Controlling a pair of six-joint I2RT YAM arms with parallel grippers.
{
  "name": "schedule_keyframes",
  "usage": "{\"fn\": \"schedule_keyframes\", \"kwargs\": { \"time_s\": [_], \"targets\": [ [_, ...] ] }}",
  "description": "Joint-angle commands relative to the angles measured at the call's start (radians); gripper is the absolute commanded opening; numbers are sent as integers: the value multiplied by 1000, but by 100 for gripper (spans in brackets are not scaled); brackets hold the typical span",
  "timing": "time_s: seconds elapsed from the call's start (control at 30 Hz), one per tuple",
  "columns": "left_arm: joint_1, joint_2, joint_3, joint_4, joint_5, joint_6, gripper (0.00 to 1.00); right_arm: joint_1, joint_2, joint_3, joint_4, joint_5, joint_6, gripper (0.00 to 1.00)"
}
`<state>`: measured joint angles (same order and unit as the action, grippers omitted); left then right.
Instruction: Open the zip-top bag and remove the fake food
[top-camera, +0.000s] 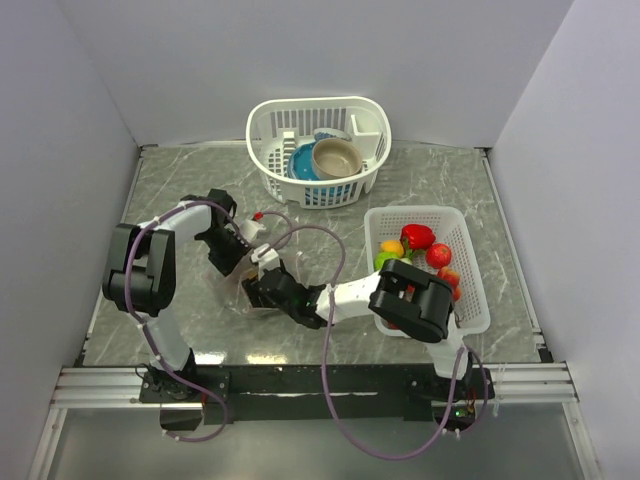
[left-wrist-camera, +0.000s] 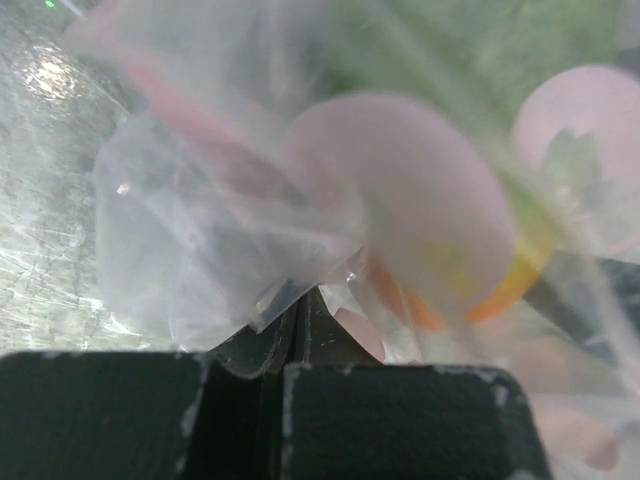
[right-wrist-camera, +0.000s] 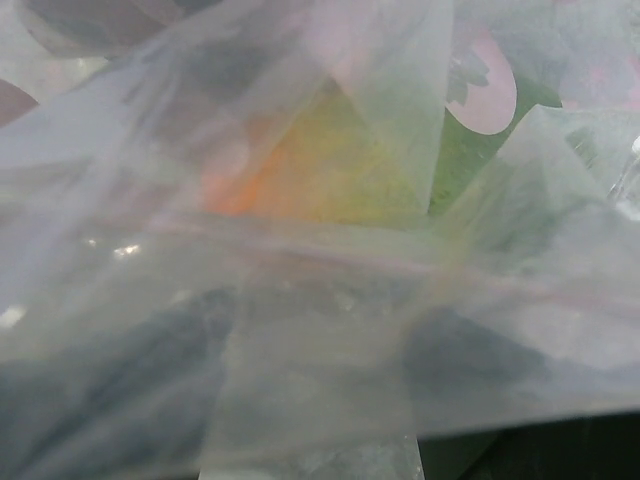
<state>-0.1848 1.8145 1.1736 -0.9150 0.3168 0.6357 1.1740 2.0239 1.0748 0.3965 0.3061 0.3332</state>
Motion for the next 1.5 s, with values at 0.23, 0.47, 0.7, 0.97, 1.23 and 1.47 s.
{"fn": "schedule_keyframes", "kwargs": {
  "time_s": [0.23, 0.47, 0.7, 0.97, 1.23, 1.47],
  "targets": [
    [-15, -50, 30, -33, 59, 7, 1, 6, -169, -92, -68, -28, 81, 87],
    [-36, -72, 21, -53, 94, 5, 1, -28, -71, 51, -94, -76, 145, 91],
    [-39, -104, -23, -81, 125, 35, 1, -40, 19, 140, -117, -47, 184, 91],
    [-35, -178, 46, -180, 182, 59, 1, -45, 78, 160, -179, 10, 197, 82],
    [7, -221, 155, -194, 75, 22, 1, -53, -77, -80, -10, 4, 187, 29],
    [140, -159, 170, -73, -113, -8, 1, -47, -253, -208, -2, 18, 158, 27]
  ]
}}
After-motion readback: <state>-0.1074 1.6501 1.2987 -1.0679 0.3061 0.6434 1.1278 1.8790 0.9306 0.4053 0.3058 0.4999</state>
